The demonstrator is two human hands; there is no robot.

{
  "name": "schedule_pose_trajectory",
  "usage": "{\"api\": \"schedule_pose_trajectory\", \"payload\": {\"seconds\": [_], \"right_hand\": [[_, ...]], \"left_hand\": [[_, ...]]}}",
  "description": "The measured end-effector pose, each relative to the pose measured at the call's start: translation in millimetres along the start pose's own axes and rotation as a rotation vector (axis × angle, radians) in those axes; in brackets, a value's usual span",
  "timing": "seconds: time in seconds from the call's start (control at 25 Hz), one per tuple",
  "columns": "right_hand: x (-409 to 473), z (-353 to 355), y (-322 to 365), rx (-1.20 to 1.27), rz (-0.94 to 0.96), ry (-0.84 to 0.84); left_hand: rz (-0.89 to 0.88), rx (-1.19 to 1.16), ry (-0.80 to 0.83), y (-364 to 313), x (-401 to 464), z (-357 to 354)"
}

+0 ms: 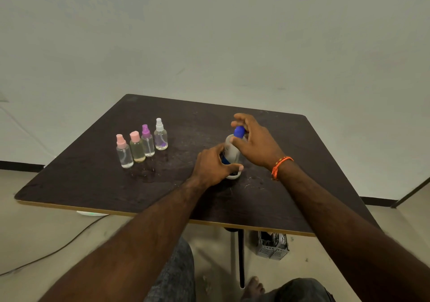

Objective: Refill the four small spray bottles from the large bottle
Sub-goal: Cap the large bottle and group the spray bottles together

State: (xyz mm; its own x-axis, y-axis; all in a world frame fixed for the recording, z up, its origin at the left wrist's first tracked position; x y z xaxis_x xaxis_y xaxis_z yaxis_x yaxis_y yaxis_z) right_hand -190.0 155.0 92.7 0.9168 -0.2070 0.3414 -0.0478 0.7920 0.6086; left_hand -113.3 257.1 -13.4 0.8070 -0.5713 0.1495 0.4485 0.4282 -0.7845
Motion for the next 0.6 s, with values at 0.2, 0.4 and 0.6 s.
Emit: {"api": "schedule_pose_trajectory", "payload": {"seconds": [0.2, 0.4, 0.6], "right_hand": [[-1, 17, -5, -0.118, -0.037, -0.182], [-20, -11, -40, 0.104, -0.204, -0.009], [-43, -18, -62, 0.277, -0.215, -0.053]], "left_hand": [[0.007, -0.002, -0.006, 1, 0, -1], [0.006, -0.059, 0.025, 4, 4, 1], [-0.003, -0.022, 0.063, -12, 8, -2]]}}
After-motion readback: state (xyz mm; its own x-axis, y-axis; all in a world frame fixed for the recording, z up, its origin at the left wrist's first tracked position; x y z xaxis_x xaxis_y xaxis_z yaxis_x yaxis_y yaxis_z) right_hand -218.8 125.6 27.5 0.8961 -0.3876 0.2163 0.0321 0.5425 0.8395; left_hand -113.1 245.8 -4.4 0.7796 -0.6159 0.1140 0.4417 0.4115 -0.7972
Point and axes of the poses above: each hand's wrist, its own x-axis towards the middle knuckle, its own z-axis out of the back of the hand, y = z × x, the point moved 8 cm from there along x, towards the middle knuckle, and after that the axes turned 5 degrees about z, right-handed, at the moved point
